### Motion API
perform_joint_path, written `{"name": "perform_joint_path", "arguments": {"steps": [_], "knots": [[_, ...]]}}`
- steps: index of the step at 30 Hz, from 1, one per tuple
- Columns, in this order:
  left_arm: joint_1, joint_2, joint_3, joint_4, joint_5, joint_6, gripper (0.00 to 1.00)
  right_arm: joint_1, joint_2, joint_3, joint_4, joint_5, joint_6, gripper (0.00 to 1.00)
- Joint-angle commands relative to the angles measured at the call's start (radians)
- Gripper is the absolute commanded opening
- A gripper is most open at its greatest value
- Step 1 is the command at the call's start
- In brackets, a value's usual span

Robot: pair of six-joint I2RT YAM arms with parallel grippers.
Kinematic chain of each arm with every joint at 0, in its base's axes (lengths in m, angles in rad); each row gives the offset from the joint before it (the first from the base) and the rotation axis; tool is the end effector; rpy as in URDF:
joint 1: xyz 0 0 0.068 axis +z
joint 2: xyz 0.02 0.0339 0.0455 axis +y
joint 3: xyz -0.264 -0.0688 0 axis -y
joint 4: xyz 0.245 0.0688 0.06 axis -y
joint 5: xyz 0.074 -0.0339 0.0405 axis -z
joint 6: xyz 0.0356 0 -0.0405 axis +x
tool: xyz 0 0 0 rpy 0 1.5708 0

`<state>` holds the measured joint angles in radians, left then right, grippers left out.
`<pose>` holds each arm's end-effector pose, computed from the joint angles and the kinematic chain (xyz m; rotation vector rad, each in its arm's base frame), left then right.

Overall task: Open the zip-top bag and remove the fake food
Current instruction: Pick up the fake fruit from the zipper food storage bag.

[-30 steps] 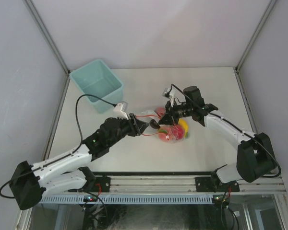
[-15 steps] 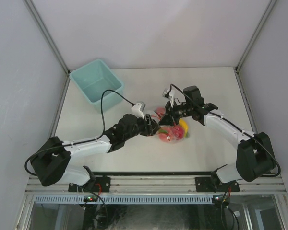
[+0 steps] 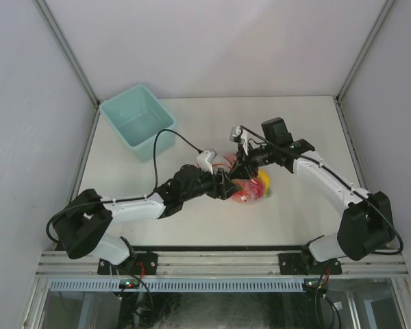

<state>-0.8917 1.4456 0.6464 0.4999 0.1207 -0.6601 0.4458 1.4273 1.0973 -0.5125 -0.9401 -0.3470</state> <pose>0.1885 -0.2403 0.2094 0.3264 2.0180 -1.1436 0.2553 0.1539 0.2813 -1.2512 1.8781 1.1659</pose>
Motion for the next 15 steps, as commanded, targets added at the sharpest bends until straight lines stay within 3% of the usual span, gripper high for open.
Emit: {"name": "perform_joint_path", "arguments": {"steps": [1, 5, 15], "knots": [[-0.002, 0.026, 0.022, 0.065, 0.052, 0.033, 0.73, -0.021, -0.075, 0.071, -0.229, 0.011, -0.347, 0.25], [0.0, 0.047, 0.009, 0.099, 0.067, 0.035, 0.73, -0.076, -0.112, 0.071, -0.314, -0.004, -0.452, 0.32], [0.0, 0.098, -0.058, 0.267, 0.076, 0.071, 0.74, -0.115, -0.017, 0.112, -0.436, 0.105, -0.547, 0.3]]}}
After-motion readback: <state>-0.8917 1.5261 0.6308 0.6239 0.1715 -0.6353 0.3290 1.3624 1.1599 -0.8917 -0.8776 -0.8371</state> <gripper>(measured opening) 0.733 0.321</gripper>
